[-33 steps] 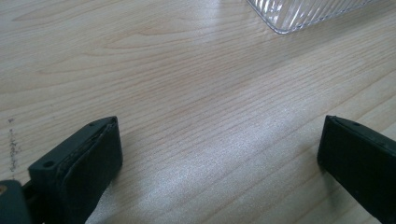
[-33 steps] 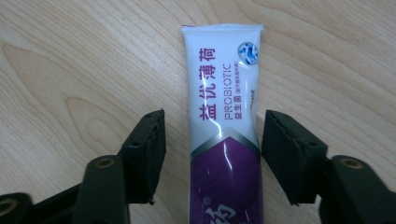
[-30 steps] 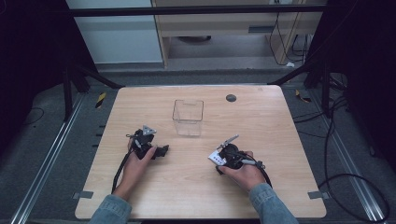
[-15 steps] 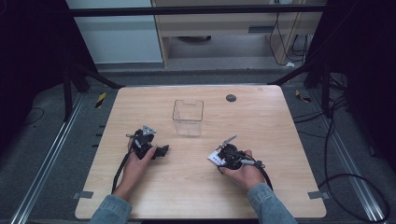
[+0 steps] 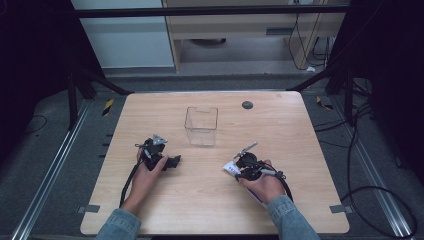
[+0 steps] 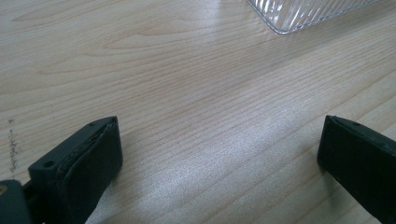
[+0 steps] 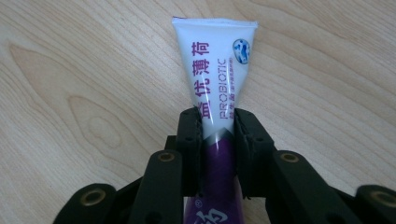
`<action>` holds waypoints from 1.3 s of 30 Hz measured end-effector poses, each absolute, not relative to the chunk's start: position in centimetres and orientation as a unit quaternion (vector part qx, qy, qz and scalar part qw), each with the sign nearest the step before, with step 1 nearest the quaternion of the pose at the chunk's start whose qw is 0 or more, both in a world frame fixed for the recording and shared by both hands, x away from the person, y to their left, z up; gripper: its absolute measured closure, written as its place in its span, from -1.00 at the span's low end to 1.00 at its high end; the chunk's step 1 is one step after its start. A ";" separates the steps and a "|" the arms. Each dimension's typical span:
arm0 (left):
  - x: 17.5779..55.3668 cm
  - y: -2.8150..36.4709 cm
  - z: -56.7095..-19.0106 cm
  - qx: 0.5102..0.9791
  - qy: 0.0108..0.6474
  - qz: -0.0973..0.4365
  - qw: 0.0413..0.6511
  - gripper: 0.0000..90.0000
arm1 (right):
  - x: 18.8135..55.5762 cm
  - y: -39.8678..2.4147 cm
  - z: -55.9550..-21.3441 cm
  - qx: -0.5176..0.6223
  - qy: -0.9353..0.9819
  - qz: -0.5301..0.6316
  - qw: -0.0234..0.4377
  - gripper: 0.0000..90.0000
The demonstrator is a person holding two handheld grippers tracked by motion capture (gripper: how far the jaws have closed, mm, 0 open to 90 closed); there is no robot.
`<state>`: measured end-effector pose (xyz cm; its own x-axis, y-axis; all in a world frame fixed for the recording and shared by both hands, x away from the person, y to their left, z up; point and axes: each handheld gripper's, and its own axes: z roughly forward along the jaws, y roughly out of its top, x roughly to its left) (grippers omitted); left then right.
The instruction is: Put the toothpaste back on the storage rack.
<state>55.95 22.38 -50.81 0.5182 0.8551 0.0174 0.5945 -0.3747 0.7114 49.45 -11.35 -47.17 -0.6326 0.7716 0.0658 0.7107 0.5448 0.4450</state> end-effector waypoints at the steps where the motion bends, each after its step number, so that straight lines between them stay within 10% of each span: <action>1: 56.0 22.4 -50.8 0.806 0.450 0.196 0.332 -1.00 | 49.5 -11.3 -47.2 0.423 0.876 0.221 0.069 0.64; 39: 56.0 22.4 -50.8 0.805 0.450 0.196 0.333 -1.00 | 51.5 -15.3 -38.9 0.454 0.805 0.355 0.142 0.78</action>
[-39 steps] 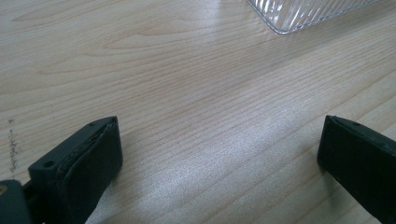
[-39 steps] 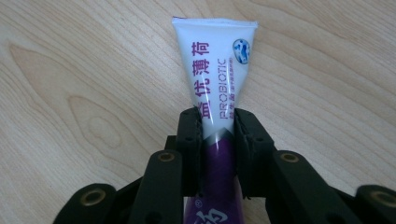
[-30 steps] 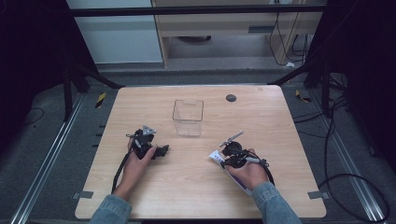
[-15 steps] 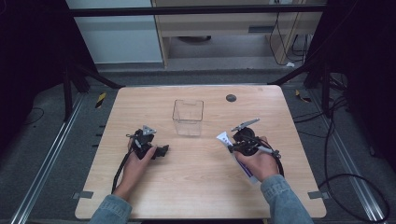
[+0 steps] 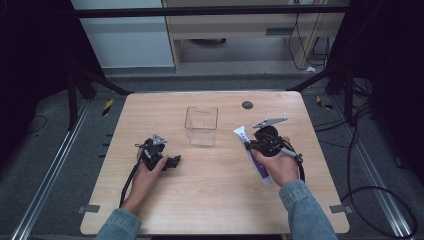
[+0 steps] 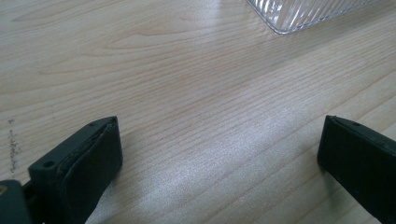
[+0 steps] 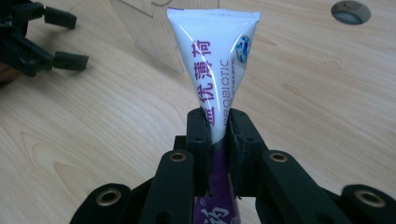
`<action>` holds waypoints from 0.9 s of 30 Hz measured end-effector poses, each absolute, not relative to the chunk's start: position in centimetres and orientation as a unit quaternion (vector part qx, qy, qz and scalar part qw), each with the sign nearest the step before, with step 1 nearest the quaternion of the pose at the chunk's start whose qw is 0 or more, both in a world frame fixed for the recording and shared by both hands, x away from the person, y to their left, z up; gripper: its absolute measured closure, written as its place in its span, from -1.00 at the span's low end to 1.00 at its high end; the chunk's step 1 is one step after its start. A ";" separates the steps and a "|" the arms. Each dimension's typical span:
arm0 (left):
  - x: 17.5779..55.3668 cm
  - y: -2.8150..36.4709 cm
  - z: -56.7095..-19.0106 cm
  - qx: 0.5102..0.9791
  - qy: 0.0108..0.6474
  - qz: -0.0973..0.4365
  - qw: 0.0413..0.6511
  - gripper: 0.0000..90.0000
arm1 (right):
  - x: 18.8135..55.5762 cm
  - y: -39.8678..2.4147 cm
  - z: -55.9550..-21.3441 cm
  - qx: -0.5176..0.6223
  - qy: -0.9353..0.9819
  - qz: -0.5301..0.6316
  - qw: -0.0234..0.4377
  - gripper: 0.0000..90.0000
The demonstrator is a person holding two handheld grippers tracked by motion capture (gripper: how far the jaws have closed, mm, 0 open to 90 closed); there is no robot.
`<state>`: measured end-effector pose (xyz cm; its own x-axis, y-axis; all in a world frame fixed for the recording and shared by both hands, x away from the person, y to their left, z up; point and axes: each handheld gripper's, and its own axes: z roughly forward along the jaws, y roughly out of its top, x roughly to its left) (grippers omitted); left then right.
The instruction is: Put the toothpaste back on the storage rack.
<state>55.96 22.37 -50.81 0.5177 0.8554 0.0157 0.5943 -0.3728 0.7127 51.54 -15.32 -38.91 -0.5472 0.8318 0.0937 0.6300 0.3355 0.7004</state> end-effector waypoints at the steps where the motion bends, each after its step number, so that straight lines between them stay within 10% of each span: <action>1: 56.0 22.4 -50.8 0.805 0.450 0.196 0.333 -1.00 | 51.6 -15.1 -38.8 0.453 0.801 0.362 0.150 0.78; 27: 56.0 22.4 -50.8 0.806 0.449 0.196 0.333 -1.00 | 53.5 -14.4 -35.3 0.454 0.762 0.428 0.172 0.79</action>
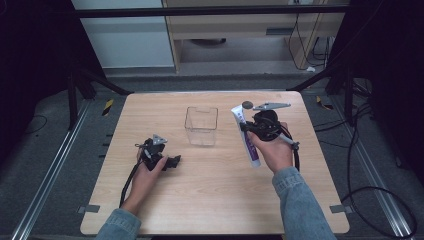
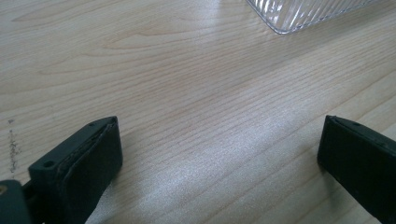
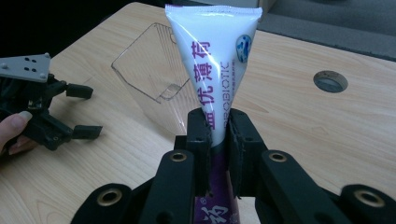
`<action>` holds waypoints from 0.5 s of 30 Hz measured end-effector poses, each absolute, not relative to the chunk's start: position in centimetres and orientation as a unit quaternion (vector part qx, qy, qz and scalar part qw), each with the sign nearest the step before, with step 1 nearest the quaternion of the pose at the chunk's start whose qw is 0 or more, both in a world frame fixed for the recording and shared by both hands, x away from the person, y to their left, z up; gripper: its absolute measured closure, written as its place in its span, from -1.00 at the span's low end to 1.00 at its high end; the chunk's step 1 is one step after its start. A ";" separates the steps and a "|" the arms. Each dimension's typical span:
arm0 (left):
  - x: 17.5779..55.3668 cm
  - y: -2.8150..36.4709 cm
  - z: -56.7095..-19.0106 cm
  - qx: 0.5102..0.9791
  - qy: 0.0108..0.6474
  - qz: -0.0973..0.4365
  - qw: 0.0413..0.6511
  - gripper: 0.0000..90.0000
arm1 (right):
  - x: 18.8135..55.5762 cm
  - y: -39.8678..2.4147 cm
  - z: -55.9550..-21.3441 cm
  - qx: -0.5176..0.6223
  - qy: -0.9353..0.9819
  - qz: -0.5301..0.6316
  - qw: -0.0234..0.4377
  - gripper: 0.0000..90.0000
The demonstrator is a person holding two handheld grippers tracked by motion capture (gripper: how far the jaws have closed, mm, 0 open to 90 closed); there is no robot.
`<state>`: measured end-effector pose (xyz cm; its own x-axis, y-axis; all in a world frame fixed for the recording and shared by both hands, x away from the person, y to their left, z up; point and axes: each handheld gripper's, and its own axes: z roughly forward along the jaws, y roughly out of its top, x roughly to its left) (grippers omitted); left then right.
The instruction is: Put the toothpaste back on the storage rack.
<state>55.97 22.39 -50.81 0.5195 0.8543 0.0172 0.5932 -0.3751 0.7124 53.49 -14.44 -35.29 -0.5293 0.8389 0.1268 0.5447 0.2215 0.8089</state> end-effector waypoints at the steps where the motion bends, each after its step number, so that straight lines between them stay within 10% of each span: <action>1: 56.0 22.4 -50.8 0.806 0.449 0.196 0.333 -1.00 | 53.6 -14.4 -35.2 0.452 0.763 0.428 0.174 0.79; 15: 56.0 22.4 -50.8 0.805 0.449 0.196 0.333 -1.00 | 54.4 -13.2 -33.4 0.443 0.755 0.447 0.185 0.79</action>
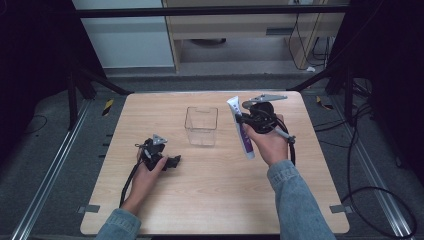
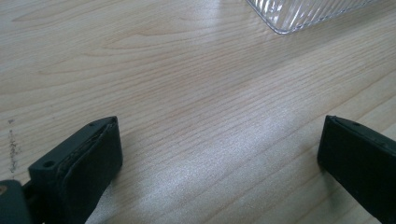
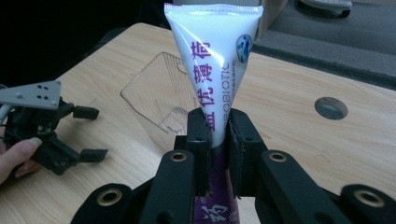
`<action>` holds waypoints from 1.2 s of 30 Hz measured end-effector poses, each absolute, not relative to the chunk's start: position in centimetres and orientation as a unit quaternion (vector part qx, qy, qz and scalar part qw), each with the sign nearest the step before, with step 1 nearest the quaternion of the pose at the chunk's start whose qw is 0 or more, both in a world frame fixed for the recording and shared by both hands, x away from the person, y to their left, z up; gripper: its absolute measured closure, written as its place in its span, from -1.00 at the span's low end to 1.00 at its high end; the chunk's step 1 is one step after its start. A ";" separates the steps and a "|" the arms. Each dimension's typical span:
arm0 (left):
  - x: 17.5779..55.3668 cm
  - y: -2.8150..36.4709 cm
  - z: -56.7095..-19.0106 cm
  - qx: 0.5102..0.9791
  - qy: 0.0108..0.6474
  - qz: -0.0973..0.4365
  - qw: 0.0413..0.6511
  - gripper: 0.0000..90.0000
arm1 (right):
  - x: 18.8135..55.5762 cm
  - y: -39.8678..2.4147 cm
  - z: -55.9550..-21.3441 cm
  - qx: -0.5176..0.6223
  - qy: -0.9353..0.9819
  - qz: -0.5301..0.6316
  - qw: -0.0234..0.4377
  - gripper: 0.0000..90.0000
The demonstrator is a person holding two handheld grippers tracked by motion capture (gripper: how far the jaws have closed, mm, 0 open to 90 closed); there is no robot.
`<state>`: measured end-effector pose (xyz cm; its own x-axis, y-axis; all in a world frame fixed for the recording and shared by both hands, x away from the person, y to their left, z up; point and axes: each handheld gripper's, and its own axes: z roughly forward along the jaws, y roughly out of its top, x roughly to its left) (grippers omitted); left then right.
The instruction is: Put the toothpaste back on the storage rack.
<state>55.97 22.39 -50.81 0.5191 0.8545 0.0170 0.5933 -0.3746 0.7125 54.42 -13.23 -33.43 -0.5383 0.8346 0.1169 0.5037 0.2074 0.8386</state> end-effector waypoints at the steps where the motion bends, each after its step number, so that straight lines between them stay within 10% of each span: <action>1: 56.0 22.4 -50.8 0.805 0.449 0.196 0.333 -1.00 | 54.5 -13.1 -33.3 0.442 0.754 0.449 0.186 0.79; 36: 56.0 22.4 -50.8 0.805 0.450 0.197 0.334 -1.00 | 57.6 -9.7 -29.5 0.423 0.728 0.494 0.217 0.79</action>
